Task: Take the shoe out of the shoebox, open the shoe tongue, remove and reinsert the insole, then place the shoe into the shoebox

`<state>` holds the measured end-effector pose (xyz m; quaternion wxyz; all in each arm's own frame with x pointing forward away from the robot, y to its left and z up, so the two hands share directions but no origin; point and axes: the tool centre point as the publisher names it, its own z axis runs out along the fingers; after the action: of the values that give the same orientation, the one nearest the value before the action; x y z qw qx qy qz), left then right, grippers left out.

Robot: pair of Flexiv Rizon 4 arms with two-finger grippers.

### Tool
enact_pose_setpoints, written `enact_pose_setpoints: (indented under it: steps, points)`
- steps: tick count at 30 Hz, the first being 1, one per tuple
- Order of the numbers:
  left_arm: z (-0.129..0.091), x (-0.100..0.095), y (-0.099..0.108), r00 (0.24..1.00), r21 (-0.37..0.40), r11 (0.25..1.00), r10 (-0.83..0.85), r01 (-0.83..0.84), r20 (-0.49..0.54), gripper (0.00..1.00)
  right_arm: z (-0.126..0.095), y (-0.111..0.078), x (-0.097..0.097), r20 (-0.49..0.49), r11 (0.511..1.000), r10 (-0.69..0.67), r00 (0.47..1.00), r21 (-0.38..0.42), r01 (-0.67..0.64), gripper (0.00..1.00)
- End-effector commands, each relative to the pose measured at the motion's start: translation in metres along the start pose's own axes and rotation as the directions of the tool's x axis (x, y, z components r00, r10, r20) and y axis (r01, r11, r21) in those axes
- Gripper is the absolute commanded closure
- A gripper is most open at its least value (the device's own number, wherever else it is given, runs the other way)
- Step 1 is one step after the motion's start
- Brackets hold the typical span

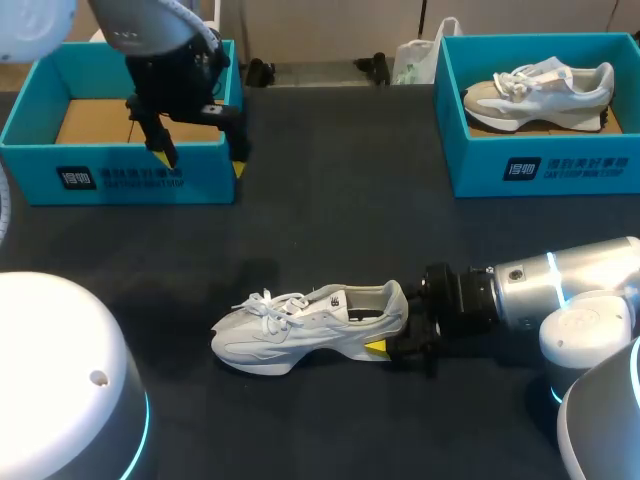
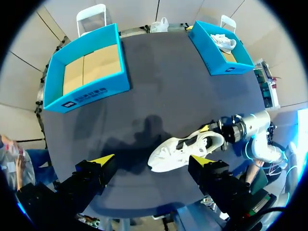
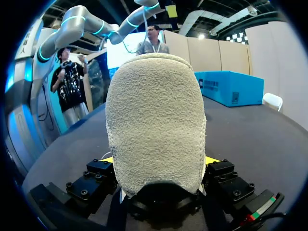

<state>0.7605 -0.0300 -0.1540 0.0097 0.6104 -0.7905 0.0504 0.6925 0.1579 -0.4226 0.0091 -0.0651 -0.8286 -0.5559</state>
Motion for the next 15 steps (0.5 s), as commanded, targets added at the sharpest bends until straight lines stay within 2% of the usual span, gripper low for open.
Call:
enact_pose_setpoints:
  steps: [1,5,15]
  points:
    - [0.001,-0.001,0.000,1.000,0.001,1.000,0.000,0.000,-0.001,0.00,0.001,0.000,0.001,0.000,1.000,0.000,1.000,0.002,0.000,1.00]
    - [0.001,-0.001,0.000,1.000,0.001,1.000,0.000,0.000,-0.001,0.00,0.001,0.000,0.001,0.000,1.000,0.000,1.000,0.002,0.000,1.00]
    - [0.010,0.049,0.035,1.000,0.023,1.000,0.012,-0.012,-0.001,0.00,0.001,0.000,0.001,0.000,1.000,0.000,1.000,0.002,0.000,1.00]
